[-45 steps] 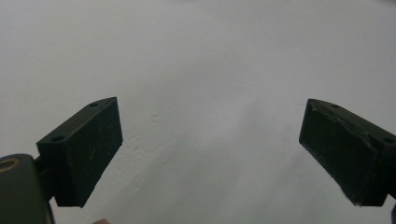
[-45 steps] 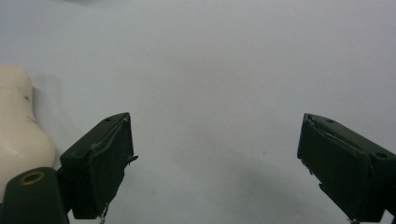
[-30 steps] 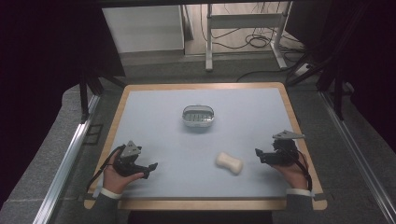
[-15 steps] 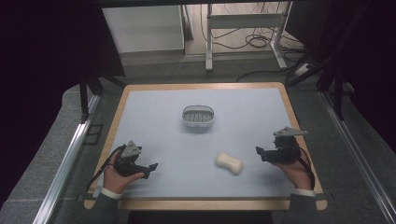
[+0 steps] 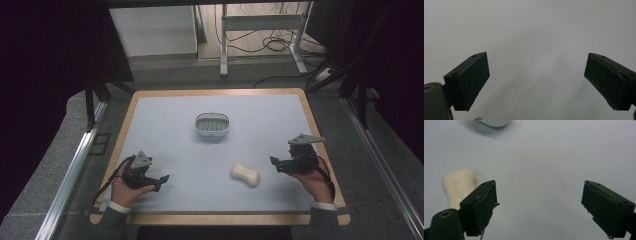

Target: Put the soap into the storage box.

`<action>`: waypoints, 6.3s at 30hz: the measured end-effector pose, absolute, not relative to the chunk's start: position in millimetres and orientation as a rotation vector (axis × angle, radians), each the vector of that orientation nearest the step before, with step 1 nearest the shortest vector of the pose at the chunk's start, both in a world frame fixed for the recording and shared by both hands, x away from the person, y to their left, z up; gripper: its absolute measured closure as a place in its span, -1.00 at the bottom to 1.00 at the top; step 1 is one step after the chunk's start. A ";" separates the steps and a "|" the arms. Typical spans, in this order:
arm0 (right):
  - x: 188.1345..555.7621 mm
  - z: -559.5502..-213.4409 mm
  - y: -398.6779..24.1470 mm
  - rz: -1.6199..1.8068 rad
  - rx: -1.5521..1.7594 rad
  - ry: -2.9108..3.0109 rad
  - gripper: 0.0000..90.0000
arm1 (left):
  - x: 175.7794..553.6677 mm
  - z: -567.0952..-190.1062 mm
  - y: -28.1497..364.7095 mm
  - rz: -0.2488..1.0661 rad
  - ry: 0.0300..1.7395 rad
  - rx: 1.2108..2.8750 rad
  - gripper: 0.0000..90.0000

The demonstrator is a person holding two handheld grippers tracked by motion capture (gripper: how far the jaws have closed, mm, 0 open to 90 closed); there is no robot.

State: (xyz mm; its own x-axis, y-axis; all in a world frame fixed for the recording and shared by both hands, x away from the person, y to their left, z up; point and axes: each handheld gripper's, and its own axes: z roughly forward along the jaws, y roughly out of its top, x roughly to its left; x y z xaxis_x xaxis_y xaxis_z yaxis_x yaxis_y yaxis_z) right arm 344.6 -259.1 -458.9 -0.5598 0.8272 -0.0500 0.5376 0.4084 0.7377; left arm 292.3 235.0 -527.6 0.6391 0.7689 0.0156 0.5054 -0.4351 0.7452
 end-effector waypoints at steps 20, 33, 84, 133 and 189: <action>337.2 -455.8 -222.2 0.955 0.989 2.406 -0.57 | 293.4 -530.3 232.8 0.447 0.977 2.146 -0.86; 341.0 -462.1 -193.6 0.851 0.948 2.526 -0.54 | 290.9 -526.6 238.2 0.454 0.990 2.136 -0.86; 357.2 -496.7 -126.4 0.335 0.757 2.852 0.08 | 293.4 -532.0 236.9 0.430 0.994 2.163 -0.86; 369.8 -486.3 -127.0 0.285 0.777 2.891 0.10 | 293.1 -531.0 237.8 0.437 0.998 2.156 -0.86; 427.9 -432.2 -108.2 0.457 0.639 2.799 0.10 | 293.0 -530.8 237.9 0.435 0.993 2.161 -0.86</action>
